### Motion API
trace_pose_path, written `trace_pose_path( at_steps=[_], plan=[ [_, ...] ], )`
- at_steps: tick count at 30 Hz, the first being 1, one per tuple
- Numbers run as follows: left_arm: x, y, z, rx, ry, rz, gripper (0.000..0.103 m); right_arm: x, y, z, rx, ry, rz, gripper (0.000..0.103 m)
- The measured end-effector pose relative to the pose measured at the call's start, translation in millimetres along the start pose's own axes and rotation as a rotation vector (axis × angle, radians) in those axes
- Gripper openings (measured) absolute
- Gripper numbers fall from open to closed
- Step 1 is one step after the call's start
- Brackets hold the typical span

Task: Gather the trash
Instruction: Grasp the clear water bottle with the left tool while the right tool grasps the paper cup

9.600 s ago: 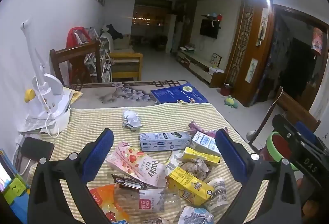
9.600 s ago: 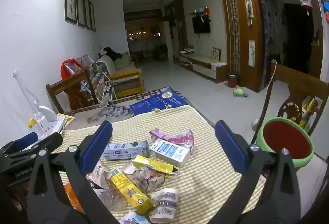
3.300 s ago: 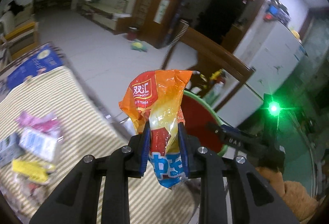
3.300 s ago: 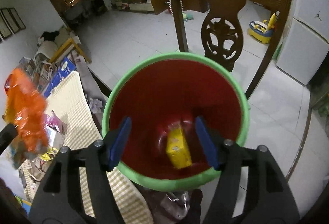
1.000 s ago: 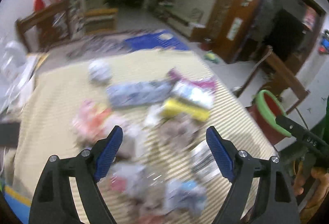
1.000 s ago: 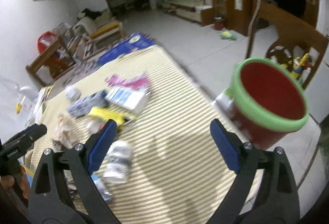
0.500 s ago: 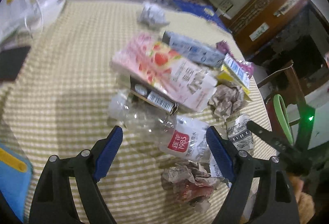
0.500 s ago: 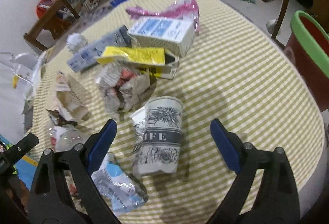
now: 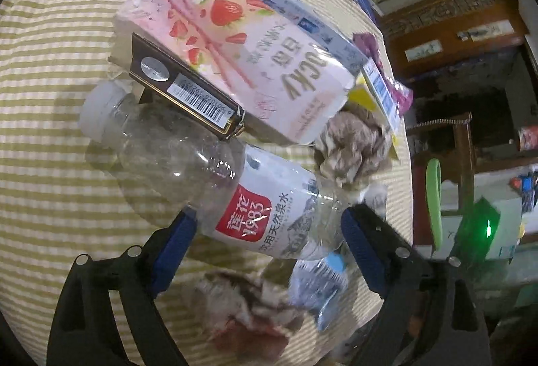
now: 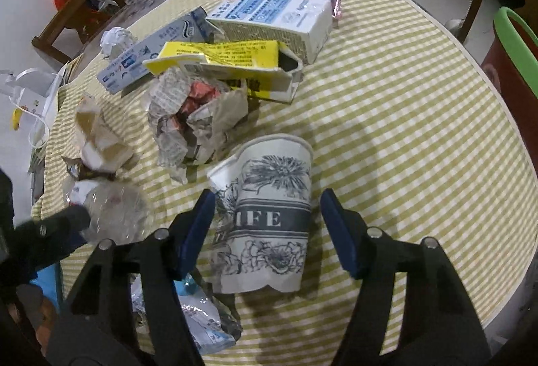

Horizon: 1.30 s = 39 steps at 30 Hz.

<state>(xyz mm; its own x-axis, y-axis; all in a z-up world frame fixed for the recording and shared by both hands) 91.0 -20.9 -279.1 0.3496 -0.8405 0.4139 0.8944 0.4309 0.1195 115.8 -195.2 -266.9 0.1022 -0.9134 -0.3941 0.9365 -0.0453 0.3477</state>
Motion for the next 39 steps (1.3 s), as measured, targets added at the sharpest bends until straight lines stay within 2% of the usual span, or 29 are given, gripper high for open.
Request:
trace_pose_path(
  at_steps=[3, 6, 7, 9, 11, 16, 17, 20, 24, 26, 30, 32, 34, 35, 36, 39],
  plan=[
    [2.7, 7.6, -4.5, 0.000, -0.006, 0.035, 0.084, -2.2, 0.3, -0.2, -0.001, 0.011, 0.004, 0.064],
    [6.0, 8.7, -2.2, 0.002, 0.014, 0.003, 0.082, -4.9, -0.9, -0.1, -0.016, 0.005, 0.044, 0.052],
    [4.8, 8.0, -0.6, -0.003, 0.025, -0.009, 0.075, -6.6, -0.3, 0.4, -0.015, 0.002, 0.059, 0.050],
    [-3.0, 8.0, 4.4, -0.018, 0.030, -0.008, 0.075, -8.9, 1.5, 1.4, -0.012, -0.001, 0.079, 0.045],
    [-14.2, 9.0, 11.7, -0.021, 0.031, 0.016, 0.074, -14.5, 4.3, -0.5, -0.010, -0.001, 0.097, 0.045],
    [-33.3, 8.5, 25.8, -0.038, 0.043, 0.000, 0.067, -19.0, 4.9, -1.9, -0.017, 0.022, 0.110, 0.045],
    [-36.2, 7.5, 28.1, -0.047, 0.034, 0.008, 0.068, -19.2, 5.0, -1.9, -0.014, 0.021, 0.110, 0.045],
    [-49.3, 10.5, 32.5, -0.031, 0.027, 0.066, 0.078, -19.9, 6.4, -3.7, -0.014, 0.033, 0.105, 0.047],
    [-55.2, 18.5, 28.9, -0.012, -0.017, 0.188, 0.086, -22.7, 11.3, -2.3, 0.004, 0.030, 0.110, 0.057],
    [-52.9, 22.2, 21.7, -0.008, -0.001, 0.205, 0.087, -22.4, 11.8, -1.0, 0.009, 0.029, 0.110, 0.061],
    [-45.4, 22.0, 4.2, -0.034, 0.019, 0.223, 0.087, -19.9, 10.0, 0.7, 0.006, 0.022, 0.114, 0.061],
    [-40.4, 22.8, 4.9, -0.016, 0.016, 0.217, 0.079, -17.8, 9.0, 0.8, 0.002, 0.017, 0.115, 0.061],
    [-35.6, 22.7, 7.0, -0.013, 0.008, 0.204, 0.067, -17.0, 7.9, -0.6, -0.006, 0.020, 0.113, 0.061],
    [-36.1, 22.7, 8.7, -0.015, 0.000, 0.203, 0.066, -17.7, 6.8, -2.0, -0.013, 0.026, 0.111, 0.059],
    [-36.2, 21.9, 10.2, -0.017, -0.006, 0.199, 0.066, -18.5, 5.1, -5.3, -0.029, 0.037, 0.106, 0.046],
    [-39.8, 18.2, 16.6, -0.015, -0.014, 0.186, 0.060, -21.1, 4.6, -5.8, -0.036, 0.057, 0.104, 0.042]
  ],
)
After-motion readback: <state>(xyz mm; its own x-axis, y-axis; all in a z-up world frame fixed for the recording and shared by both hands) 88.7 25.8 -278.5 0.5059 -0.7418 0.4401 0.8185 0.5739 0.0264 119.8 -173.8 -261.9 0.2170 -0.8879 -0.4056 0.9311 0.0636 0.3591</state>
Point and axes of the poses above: each gripper's, at about its wrist camera, not at the fingertips, and z roughly against the way its jaws point, x to its right, y to its top, the point moved 10 cm from there along -z, roughly the way its jaws point, and after that the axes turned 11 degrees about y, right-handed, at the moved point
